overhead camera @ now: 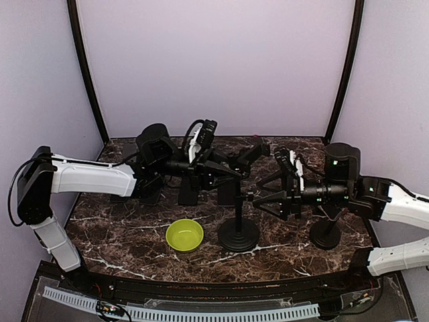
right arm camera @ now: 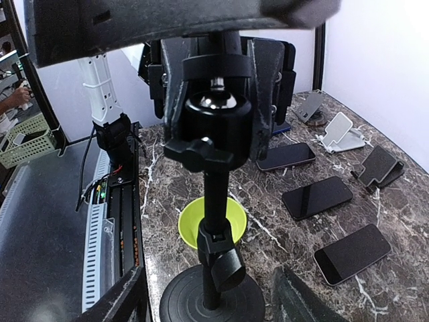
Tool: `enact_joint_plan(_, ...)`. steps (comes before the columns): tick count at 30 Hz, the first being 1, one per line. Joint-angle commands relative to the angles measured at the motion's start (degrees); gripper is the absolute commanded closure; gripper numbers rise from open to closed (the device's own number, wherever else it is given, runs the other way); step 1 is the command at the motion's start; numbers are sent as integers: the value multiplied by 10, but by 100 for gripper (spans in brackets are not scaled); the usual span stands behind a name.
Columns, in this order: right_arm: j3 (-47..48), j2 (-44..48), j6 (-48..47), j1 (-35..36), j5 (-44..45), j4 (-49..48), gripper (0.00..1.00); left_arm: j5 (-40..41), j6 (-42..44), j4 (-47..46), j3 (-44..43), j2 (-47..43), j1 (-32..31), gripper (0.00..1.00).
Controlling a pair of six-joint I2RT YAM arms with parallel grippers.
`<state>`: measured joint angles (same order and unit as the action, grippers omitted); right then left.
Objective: Remove the phone from the phone stand
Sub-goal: Pass from the left arm to the right
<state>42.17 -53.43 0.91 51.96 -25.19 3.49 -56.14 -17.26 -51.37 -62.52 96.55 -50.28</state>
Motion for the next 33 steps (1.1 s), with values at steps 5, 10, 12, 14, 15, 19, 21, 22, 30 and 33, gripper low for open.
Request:
enact_joint_plan(5,-21,-18,-4,18,22,-62,41,-6,-23,-71,-20,-39,4,92)
enact_joint_plan(10,-20,-25,-5,21,18,-76,45,-13,-29,-78,-21,-36,4,92)
enact_joint_plan(12,-20,-27,-3,22,11,-86,47,-20,-39,-89,-21,-33,4,92)
enact_joint_plan(14,-18,-35,2,22,4,-94,49,-24,-45,-94,-23,-29,4,92)
enact_joint_plan(15,-16,-38,2,22,2,-96,50,-27,-46,-94,-25,-27,4,93)
enact_joint_plan(19,-18,-39,5,22,-4,-110,48,-41,-53,-102,-28,-24,4,93)
enact_joint_plan(21,-20,-24,8,22,7,-111,44,-39,-38,-79,-27,-27,5,93)
enact_joint_plan(22,-19,-15,7,22,15,-105,43,-36,-31,-70,-25,-29,6,93)
enact_joint_plan(30,39,76,-11,22,88,-8,33,-34,10,-22,-7,-41,18,94)
enact_joint_plan(33,66,78,-14,22,94,9,31,-43,18,-4,-11,-37,18,94)
